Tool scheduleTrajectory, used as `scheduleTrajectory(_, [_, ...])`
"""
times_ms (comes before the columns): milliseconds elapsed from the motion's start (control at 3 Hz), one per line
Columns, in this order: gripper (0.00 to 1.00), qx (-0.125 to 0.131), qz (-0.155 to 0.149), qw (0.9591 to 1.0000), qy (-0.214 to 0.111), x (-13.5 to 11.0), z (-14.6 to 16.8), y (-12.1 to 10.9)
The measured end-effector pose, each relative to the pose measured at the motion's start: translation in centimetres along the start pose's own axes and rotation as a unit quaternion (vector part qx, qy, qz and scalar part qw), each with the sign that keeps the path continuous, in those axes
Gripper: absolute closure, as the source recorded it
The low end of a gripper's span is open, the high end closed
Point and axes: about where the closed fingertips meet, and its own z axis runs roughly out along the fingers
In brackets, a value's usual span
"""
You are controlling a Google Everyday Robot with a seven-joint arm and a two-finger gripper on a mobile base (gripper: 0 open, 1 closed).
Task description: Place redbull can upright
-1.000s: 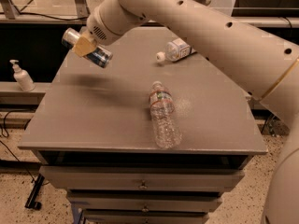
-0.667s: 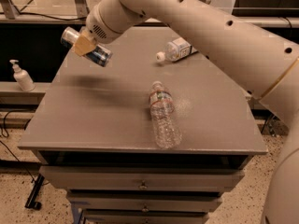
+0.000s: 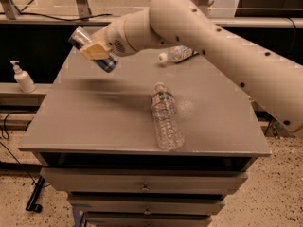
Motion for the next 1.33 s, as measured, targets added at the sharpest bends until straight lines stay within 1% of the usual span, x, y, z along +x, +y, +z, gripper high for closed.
scheduleTrajectory(333, [1.00, 0.023, -0.009, 0.9959, -0.088, -0.8, -2.6, -1.2])
scheduleTrajectory(667, [1.00, 0.033, -0.031, 0.9871, -0.154, -1.9, -4.4, -2.2])
scheduleTrajectory(1000, [1.00, 0.021, -0.045, 0.9739, -0.222, -0.9, -5.5, -3.3])
scheduleTrajectory(1333, [1.00, 0.019, -0.046, 0.9738, -0.222, -0.7, -5.4, -3.3])
